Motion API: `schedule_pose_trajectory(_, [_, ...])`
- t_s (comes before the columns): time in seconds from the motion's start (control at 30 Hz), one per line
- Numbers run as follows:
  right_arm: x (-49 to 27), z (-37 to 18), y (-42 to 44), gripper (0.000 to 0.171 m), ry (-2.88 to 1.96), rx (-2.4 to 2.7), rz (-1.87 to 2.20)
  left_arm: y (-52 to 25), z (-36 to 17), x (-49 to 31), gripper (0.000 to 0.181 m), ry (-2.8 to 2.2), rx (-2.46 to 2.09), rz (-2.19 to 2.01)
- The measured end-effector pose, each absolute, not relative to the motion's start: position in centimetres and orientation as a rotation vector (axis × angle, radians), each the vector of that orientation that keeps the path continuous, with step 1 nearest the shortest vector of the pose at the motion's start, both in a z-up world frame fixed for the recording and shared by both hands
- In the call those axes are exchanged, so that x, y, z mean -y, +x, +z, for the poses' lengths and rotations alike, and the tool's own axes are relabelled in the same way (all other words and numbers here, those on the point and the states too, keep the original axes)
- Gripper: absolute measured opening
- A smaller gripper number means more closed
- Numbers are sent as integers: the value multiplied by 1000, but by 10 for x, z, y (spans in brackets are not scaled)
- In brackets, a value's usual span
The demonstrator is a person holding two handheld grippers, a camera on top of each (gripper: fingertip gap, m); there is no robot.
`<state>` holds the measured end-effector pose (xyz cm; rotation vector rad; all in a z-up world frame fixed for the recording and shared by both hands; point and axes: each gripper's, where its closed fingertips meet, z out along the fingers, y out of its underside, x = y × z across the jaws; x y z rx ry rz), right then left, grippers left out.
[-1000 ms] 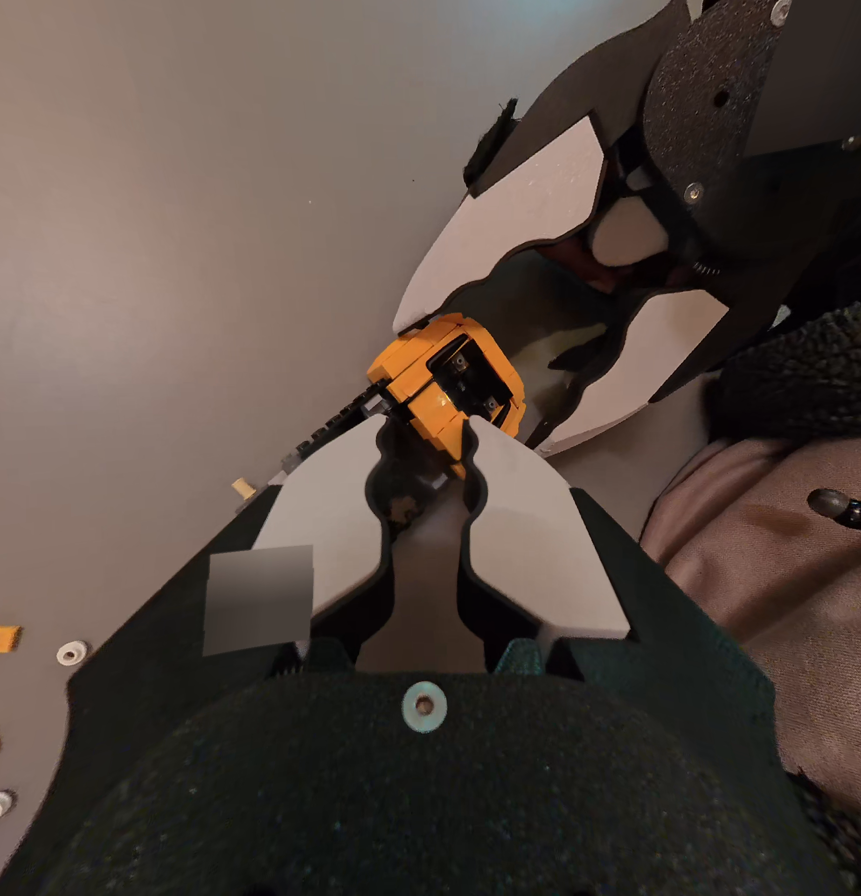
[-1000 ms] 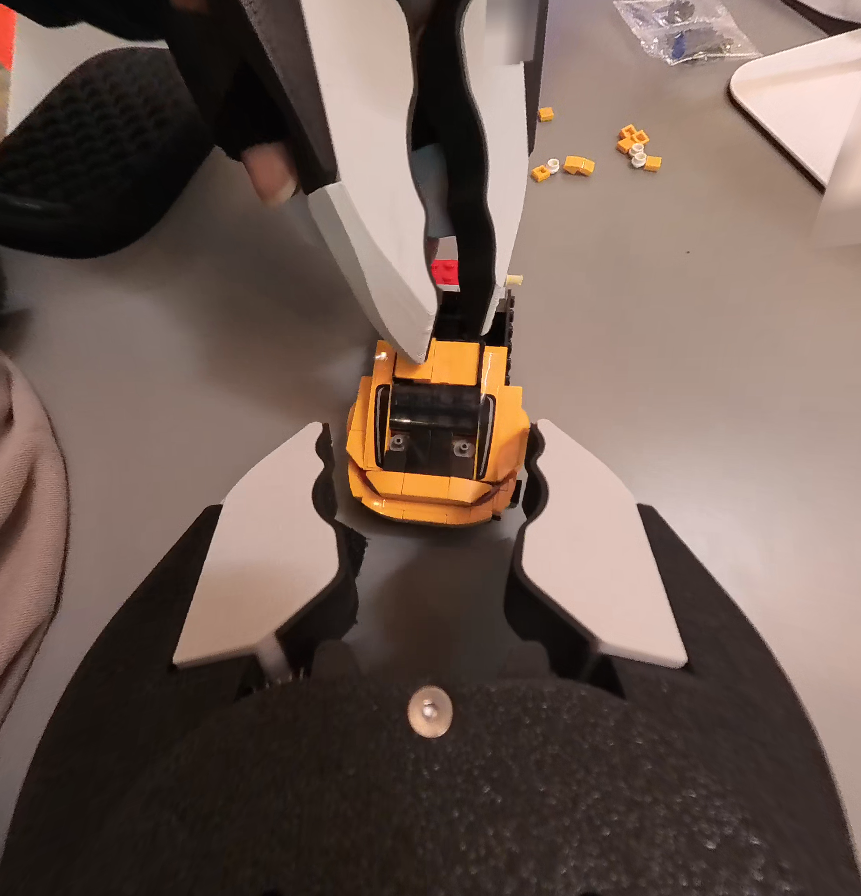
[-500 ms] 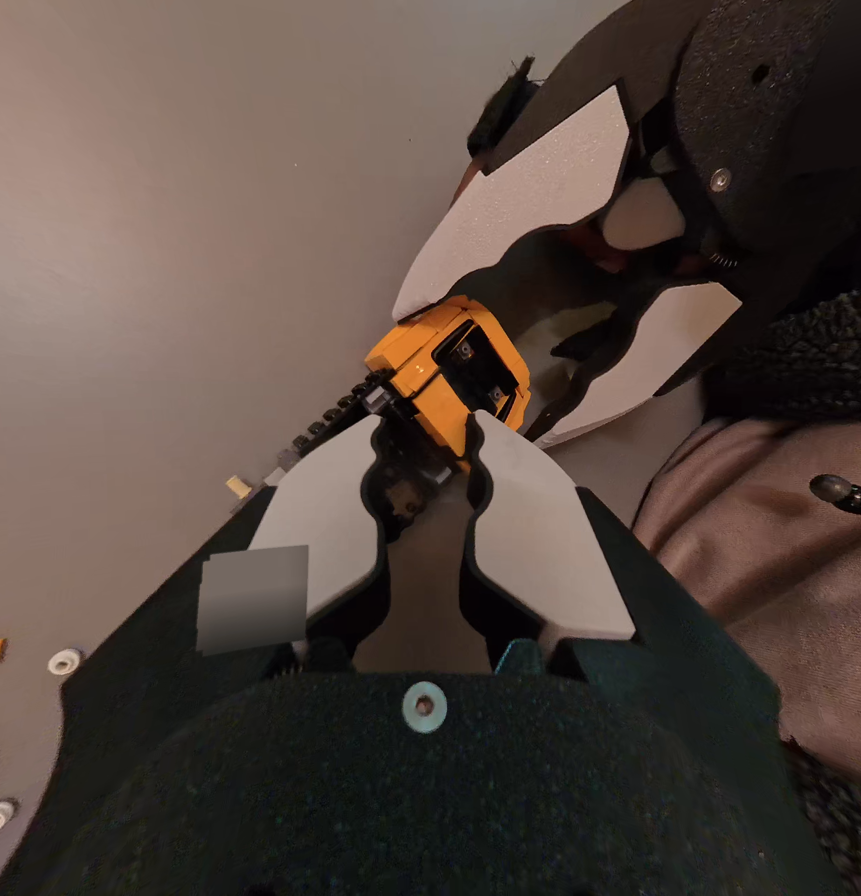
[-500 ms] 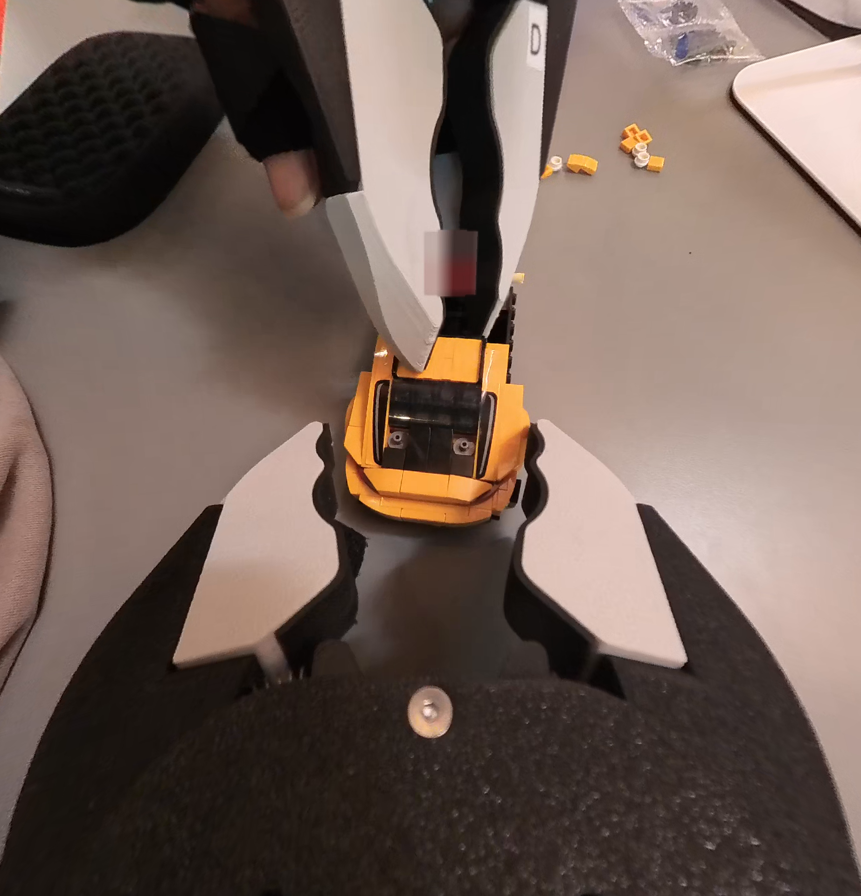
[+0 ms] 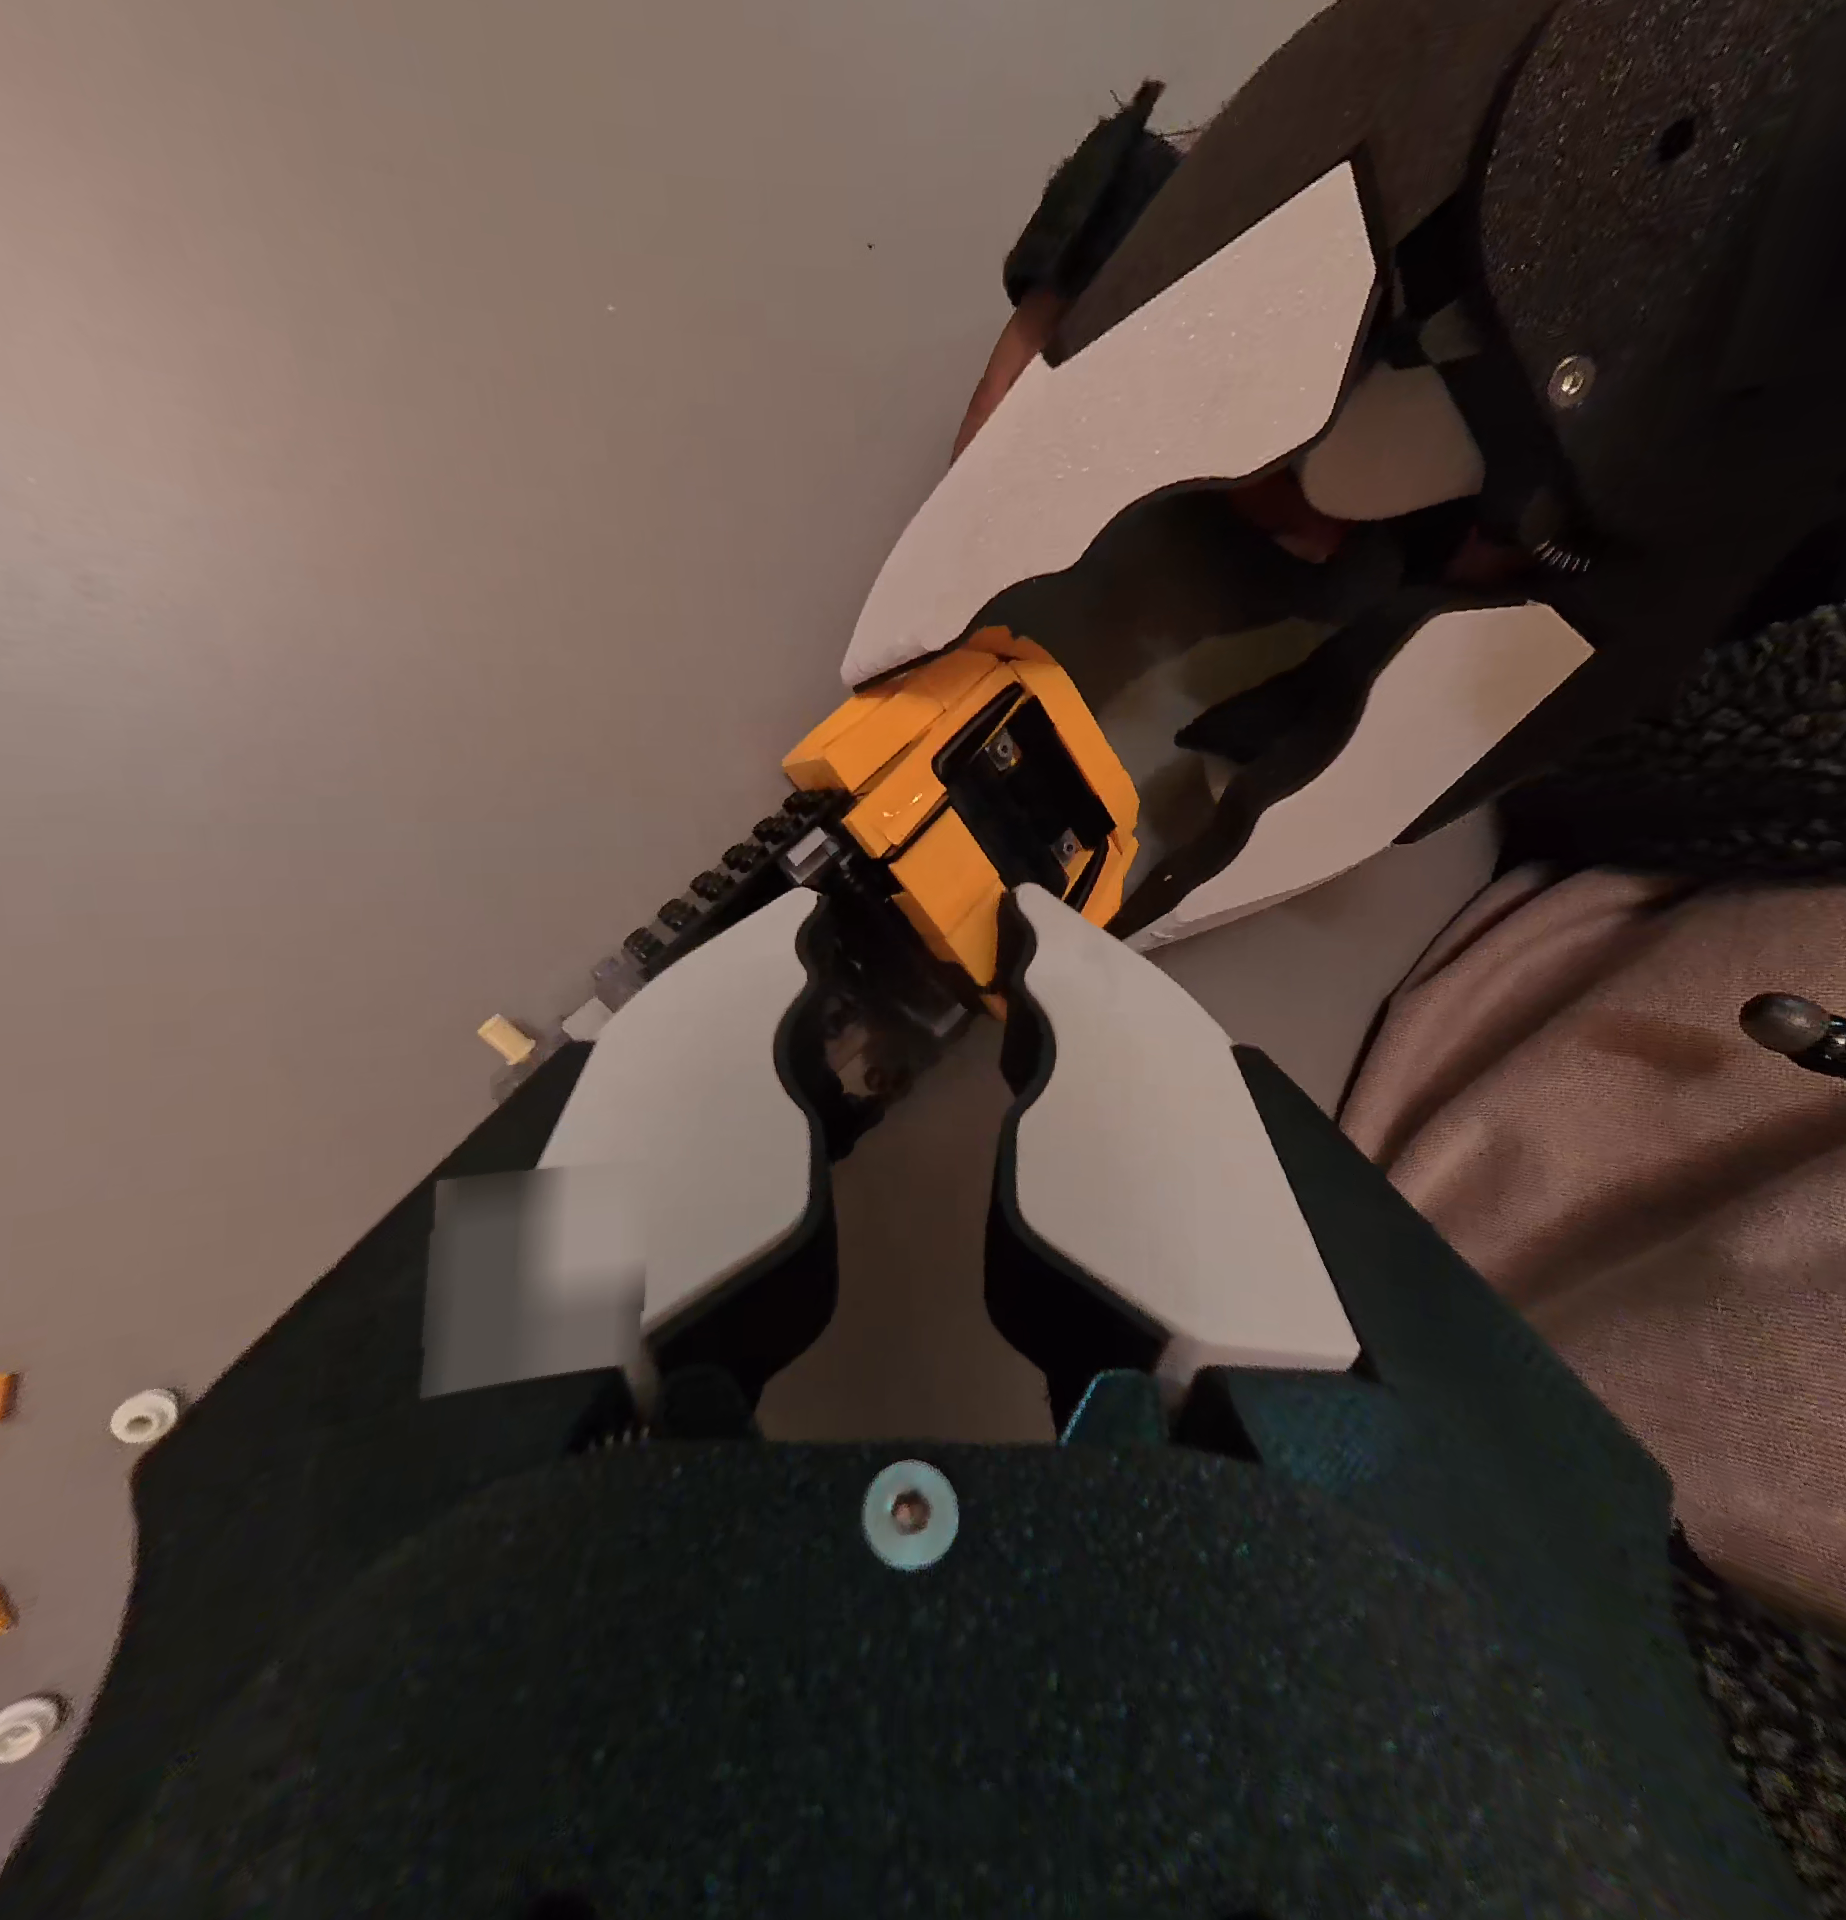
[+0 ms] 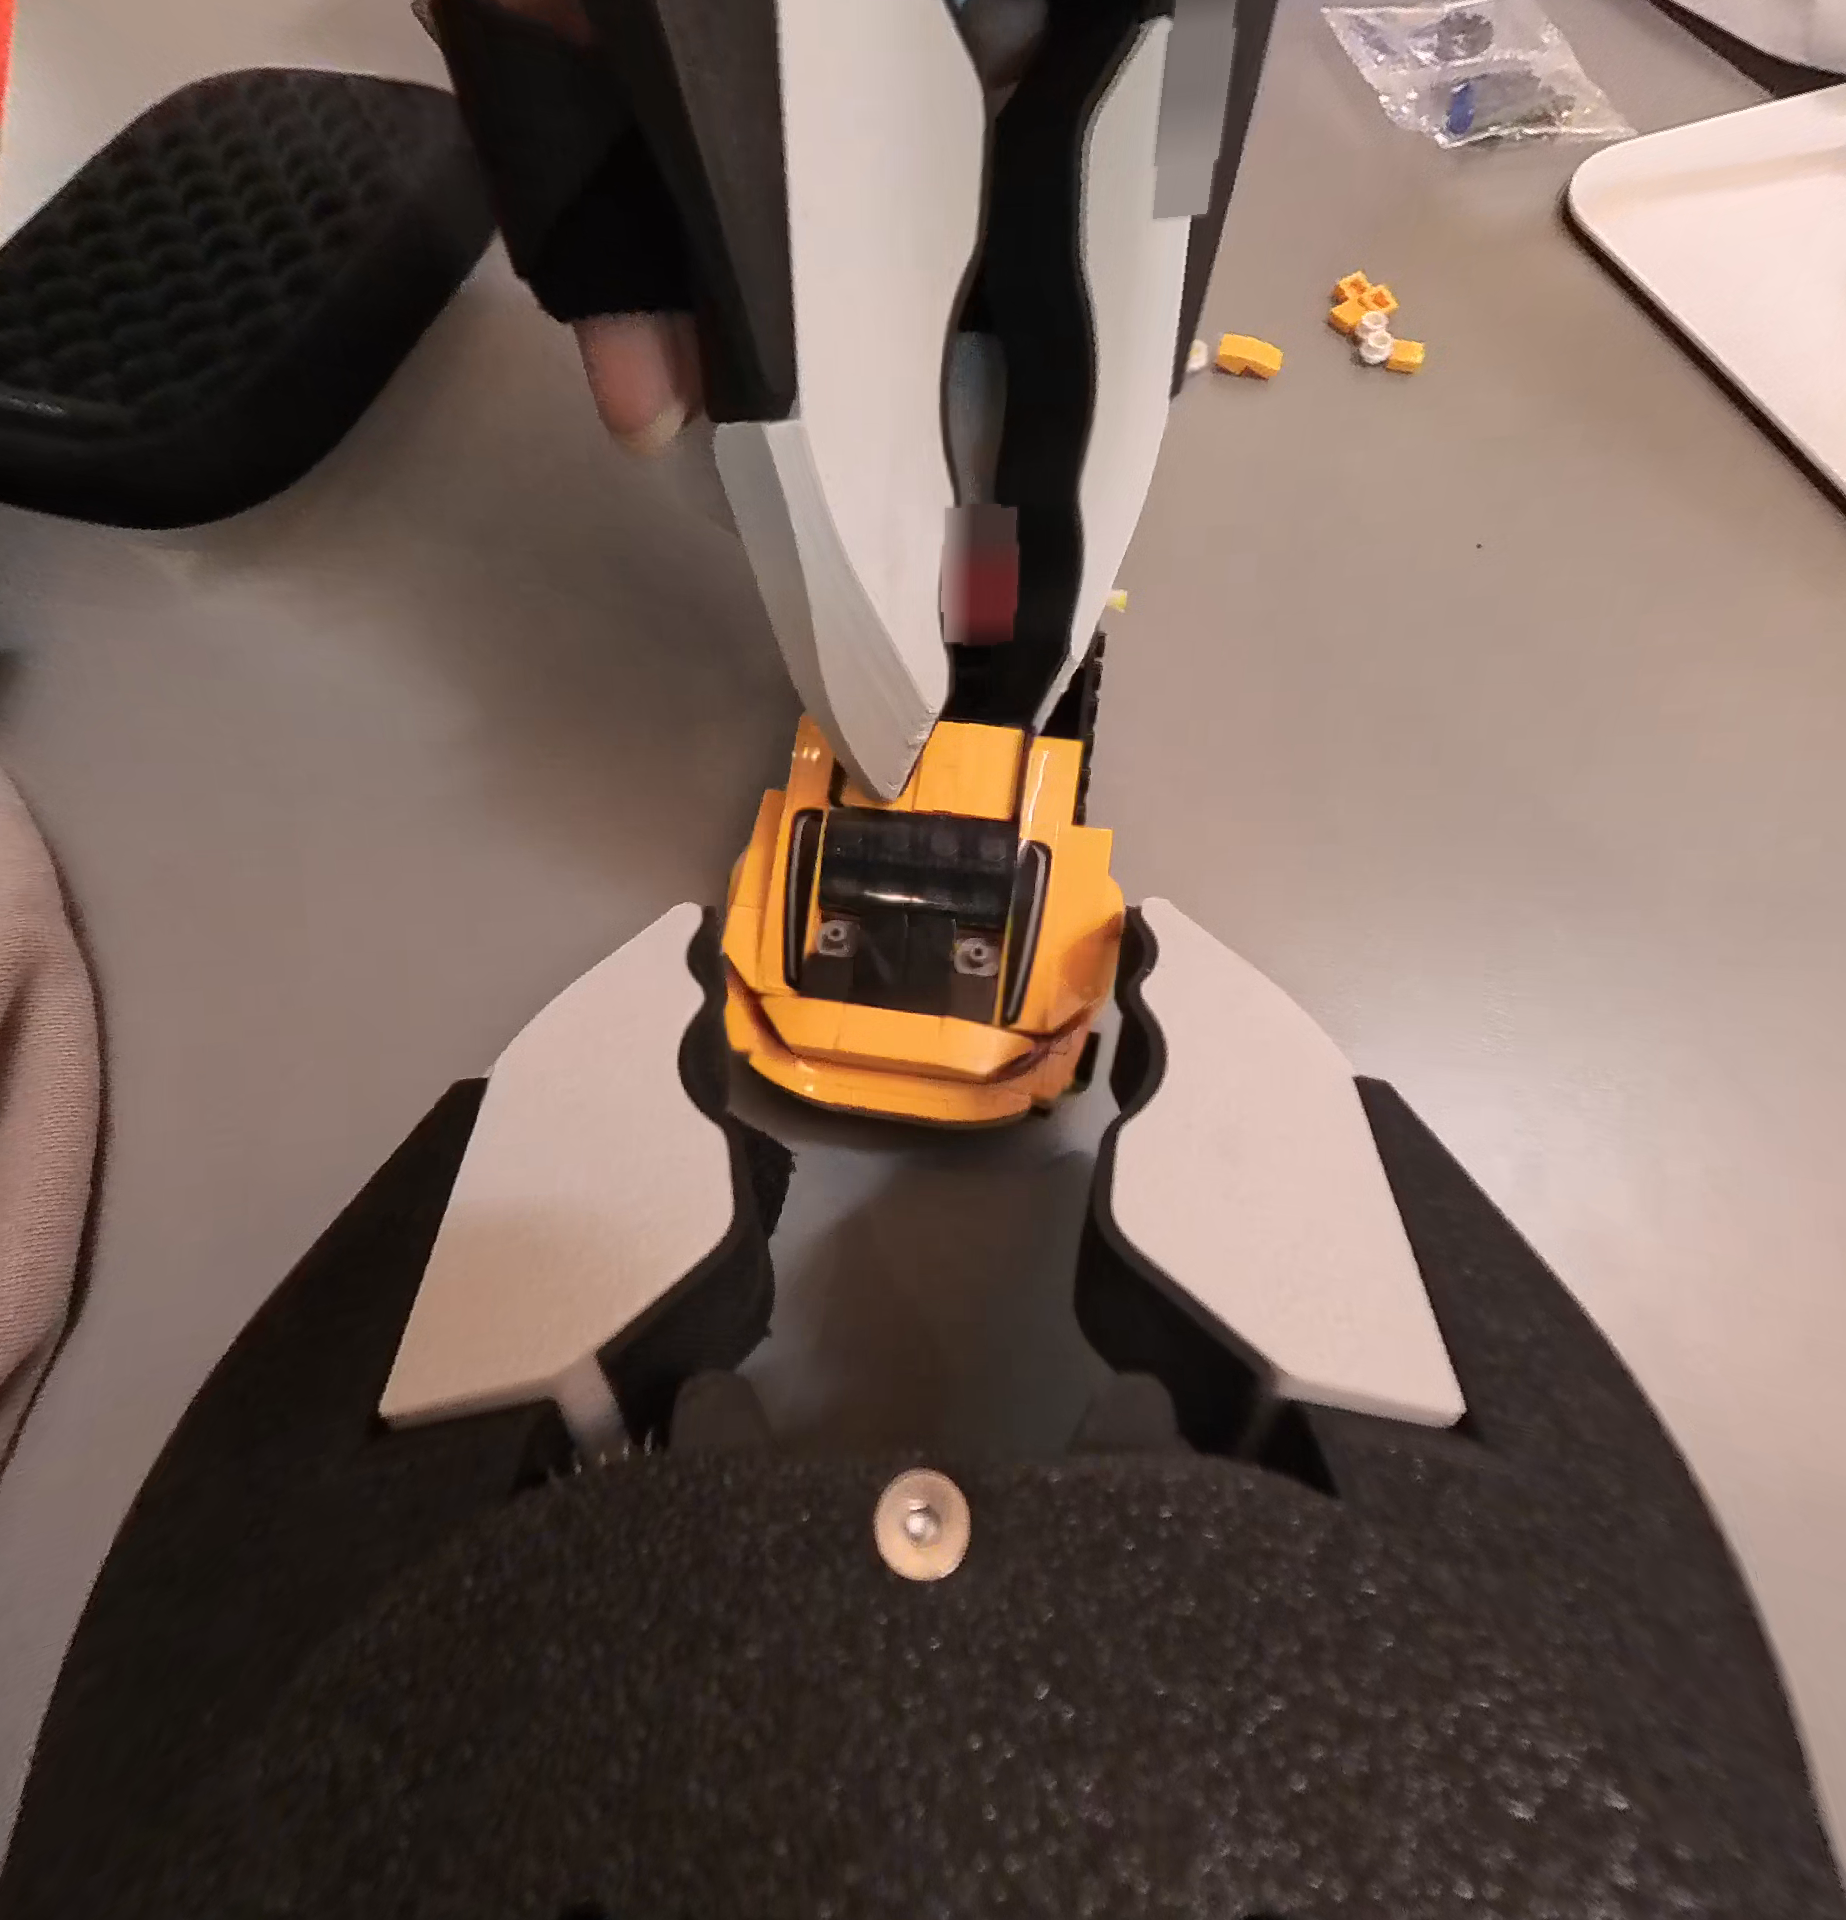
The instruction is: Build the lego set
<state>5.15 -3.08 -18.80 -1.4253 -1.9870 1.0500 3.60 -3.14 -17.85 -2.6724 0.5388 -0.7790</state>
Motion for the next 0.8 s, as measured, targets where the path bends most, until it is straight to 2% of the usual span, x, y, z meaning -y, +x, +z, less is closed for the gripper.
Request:
schedule_pose_trajectory(0.17, [32, -189, 52, 74, -1428, 1992, 1064, 37, -168, 33, 37, -2624, -519, -802])
schedule_pose_trajectory(0.33, [31, -188, 51, 74, -1429, 1989, 1062, 15, -154, 26, 35, -2530, -408, -767])
schedule_pose_trajectory(0.6, [30, -181, 49, 78, -1453, 1937, 982, -4, -162, 41, 42, -2416, -422, -662])
schedule_pose_trajectory(0.8, [12, -160, 39, 47, -1610, 1772, 1159, -10, -170, 47, 38, -2330, -456, -634])
